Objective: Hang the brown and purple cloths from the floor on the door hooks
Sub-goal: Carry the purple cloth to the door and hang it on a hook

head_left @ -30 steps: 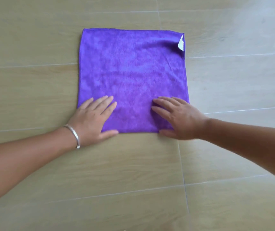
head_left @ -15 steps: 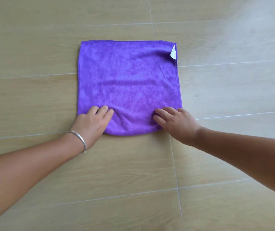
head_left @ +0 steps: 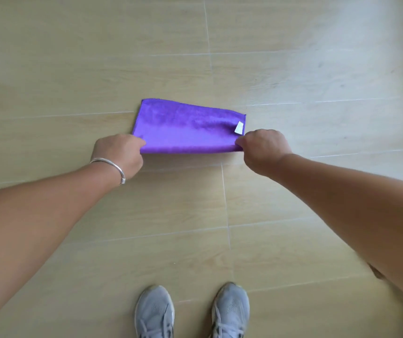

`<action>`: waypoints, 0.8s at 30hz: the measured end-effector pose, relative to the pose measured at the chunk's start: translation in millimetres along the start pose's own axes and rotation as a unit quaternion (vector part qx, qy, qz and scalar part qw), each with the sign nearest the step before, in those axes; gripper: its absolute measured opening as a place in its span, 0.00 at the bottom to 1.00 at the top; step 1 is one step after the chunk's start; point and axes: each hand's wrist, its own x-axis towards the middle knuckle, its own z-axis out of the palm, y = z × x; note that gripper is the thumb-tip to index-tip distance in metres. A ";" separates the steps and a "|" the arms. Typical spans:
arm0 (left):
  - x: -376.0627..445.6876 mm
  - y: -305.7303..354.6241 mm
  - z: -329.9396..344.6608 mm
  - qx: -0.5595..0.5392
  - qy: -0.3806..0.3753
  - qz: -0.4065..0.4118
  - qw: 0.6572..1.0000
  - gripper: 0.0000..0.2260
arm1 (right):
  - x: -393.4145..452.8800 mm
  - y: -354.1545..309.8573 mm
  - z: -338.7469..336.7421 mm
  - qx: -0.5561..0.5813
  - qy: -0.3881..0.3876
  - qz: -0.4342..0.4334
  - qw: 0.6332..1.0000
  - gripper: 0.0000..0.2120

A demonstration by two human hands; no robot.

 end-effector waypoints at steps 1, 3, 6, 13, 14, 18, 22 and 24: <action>-5.2 -3.4 -21.9 -0.005 0.002 -0.003 1.000 0.15 | -7.8 1.2 -20.6 0.009 0.005 0.009 1.000 0.14; -15.5 -8.5 -66.4 -0.006 0.000 -0.002 1.000 0.14 | -22.0 3.4 -63.0 0.025 0.007 0.030 0.999 0.16; -30.1 -12.9 -130.8 0.008 -0.006 0.000 1.000 0.11 | -39.6 9.1 -121.9 0.031 0.014 0.053 0.998 0.18; -76.0 -23.5 -266.7 -0.011 0.019 0.019 1.000 0.09 | -89.3 27.1 -251.8 0.056 0.032 0.084 0.994 0.19; -82.9 -24.3 -289.4 -0.015 0.020 0.021 0.999 0.10 | -98.8 31.5 -274.0 0.056 0.038 0.082 0.994 0.19; -107.4 -28.2 -386.7 -0.020 0.034 0.028 0.999 0.13 | -135.2 55.2 -367.9 0.047 0.090 0.075 0.992 0.12; -129.7 -29.1 -484.4 -0.009 0.061 0.032 0.998 0.12 | -165.7 75.3 -459.7 0.025 0.145 0.073 0.986 0.12; -143.5 -32.0 -533.4 -0.003 0.082 0.035 0.996 0.12 | -181.4 85.0 -503.9 0.015 0.171 0.073 0.982 0.13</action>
